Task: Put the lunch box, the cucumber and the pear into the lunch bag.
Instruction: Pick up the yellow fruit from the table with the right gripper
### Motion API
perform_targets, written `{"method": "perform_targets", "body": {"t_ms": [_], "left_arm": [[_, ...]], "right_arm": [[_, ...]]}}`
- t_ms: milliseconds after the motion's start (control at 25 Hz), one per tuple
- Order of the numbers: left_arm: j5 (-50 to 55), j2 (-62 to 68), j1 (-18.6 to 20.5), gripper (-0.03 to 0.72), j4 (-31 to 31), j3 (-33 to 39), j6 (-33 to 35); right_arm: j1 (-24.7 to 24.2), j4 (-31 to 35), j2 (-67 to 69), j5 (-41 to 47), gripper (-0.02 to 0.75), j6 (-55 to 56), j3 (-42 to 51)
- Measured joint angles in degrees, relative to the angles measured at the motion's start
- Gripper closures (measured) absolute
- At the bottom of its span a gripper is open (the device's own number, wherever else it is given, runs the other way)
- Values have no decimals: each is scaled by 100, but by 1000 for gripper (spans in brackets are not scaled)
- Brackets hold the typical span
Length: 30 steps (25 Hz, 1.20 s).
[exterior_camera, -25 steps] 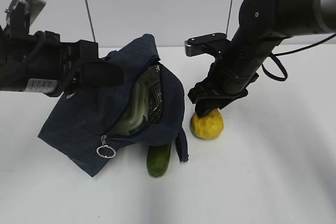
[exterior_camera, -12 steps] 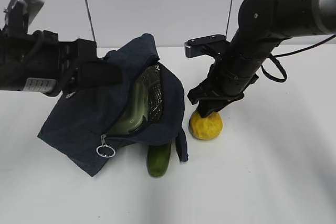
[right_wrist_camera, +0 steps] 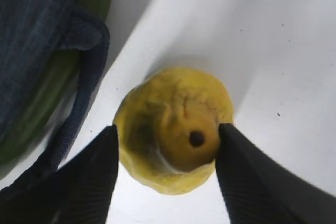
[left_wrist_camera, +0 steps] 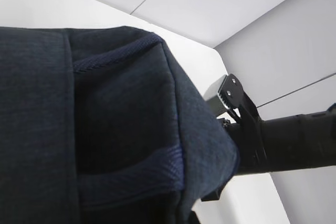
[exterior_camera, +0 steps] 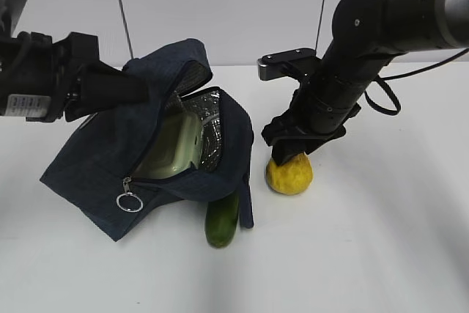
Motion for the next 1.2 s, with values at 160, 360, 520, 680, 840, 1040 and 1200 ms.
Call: {"method": "perform_targets", "body": {"t_ms": [160, 360, 520, 680, 840, 1040, 1200], "left_arm": [[51, 0, 8, 687, 259, 0, -163], [40, 0, 8, 687, 774, 0, -541], [-2, -5, 8, 687, 870, 0, -660], [-75, -5, 8, 687, 877, 0, -689], [-142, -5, 8, 687, 882, 0, -695], [-149, -5, 8, 687, 882, 0, -707], [-155, -5, 8, 687, 882, 0, -707]], "right_arm": [[0, 0, 0, -10, 280, 41, 0], [0, 0, 0, -143, 278, 102, 0], [0, 0, 51, -180, 277, 125, 0], [0, 0, 121, -218, 289, 125, 0], [0, 0, 121, -244, 363, 136, -41], [0, 9, 121, -244, 400, 136, -52], [0, 9, 121, -203, 414, 136, -123]]}}
